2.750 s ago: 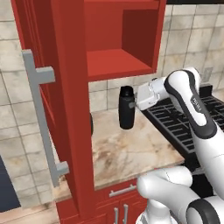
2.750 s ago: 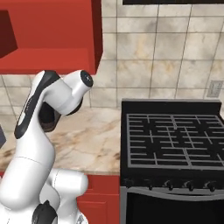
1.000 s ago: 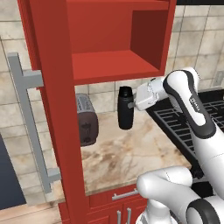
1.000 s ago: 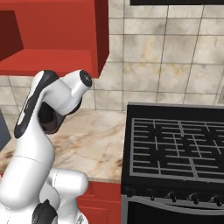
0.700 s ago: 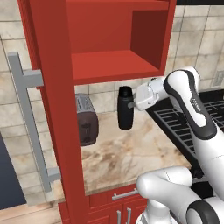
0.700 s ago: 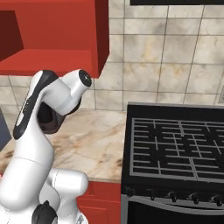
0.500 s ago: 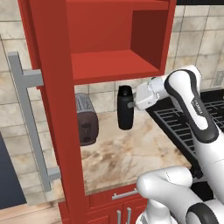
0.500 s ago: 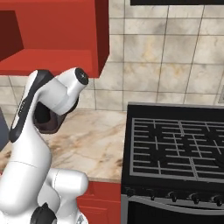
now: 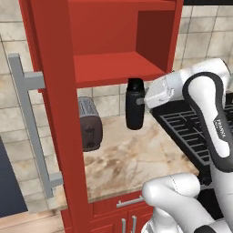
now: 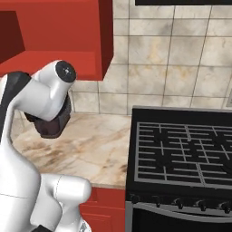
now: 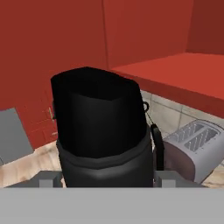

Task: Pick the water bottle from the counter and place it in the open cabinet.

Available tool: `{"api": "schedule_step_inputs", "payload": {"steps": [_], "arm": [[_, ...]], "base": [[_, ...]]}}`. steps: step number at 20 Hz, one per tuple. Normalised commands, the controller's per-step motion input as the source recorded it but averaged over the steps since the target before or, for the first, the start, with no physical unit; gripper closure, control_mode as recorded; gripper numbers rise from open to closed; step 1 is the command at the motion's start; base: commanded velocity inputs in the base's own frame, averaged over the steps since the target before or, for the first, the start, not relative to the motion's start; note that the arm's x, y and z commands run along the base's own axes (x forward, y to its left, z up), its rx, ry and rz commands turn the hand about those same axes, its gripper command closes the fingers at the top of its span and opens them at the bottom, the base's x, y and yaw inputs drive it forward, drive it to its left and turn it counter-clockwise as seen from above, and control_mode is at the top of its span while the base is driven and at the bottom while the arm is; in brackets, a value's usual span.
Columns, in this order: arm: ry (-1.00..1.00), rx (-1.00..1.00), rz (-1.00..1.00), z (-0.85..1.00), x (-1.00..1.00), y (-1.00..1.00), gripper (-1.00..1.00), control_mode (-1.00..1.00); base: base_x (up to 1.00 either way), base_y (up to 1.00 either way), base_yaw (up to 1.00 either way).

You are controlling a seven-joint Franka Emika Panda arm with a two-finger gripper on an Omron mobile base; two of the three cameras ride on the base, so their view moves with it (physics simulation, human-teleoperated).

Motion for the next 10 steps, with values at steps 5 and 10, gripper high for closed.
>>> {"api": "schedule_step_inputs", "payload": {"steps": [5,10], "arm": [[-0.03,-0.01,-0.2,0.58,-0.03,0.01,1.0,-1.0],[-0.02,-0.03,-0.27,0.24,0.36,0.02,1.0,-1.0]], "base": [[0.0,0.0,0.0],[0.0,0.0,0.0]]}}
